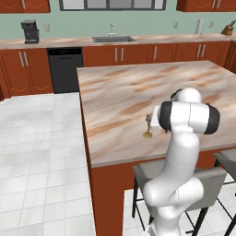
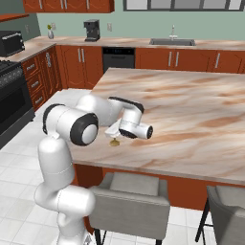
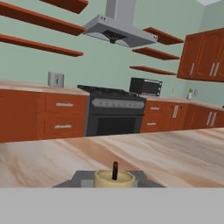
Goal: Get the candle and the wine from the cabinet and move them to the dining counter.
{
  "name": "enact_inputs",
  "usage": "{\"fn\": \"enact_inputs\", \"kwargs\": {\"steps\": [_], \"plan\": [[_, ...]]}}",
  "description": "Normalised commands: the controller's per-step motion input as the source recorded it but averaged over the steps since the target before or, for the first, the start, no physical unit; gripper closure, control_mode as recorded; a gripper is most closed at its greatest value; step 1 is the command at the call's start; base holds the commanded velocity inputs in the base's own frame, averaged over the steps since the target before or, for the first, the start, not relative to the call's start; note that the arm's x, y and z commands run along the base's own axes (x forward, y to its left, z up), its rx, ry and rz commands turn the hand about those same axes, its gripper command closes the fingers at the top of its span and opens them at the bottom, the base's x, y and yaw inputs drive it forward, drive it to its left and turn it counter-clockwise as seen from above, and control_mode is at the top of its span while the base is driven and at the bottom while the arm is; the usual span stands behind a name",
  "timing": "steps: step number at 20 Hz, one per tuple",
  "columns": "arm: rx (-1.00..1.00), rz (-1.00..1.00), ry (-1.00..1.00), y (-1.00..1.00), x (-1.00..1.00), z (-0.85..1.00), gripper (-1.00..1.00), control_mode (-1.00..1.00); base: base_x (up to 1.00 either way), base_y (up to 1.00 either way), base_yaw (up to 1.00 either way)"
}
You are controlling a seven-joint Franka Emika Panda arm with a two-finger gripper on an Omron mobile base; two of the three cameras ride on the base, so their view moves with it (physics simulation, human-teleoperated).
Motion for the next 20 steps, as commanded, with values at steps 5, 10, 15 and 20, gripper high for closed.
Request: {"fn": "enact_inputs", "kwargs": {"steps": [5,10,15,20], "plan": [[0.00,0.00,0.00,0.00,0.09,-0.05,1.00,-1.00,0.00,0.00,0.00],[0.00,0.00,0.00,0.00,0.00,0.00,1.00,-1.00,0.00,0.00,0.00],[0.00,0.00,0.00,0.00,0.00,0.00,-1.00,-1.00,0.00,0.00,0.00],[0.00,0.00,0.00,0.00,0.00,0.00,-1.00,-1.00,0.00,0.00,0.00]]}}
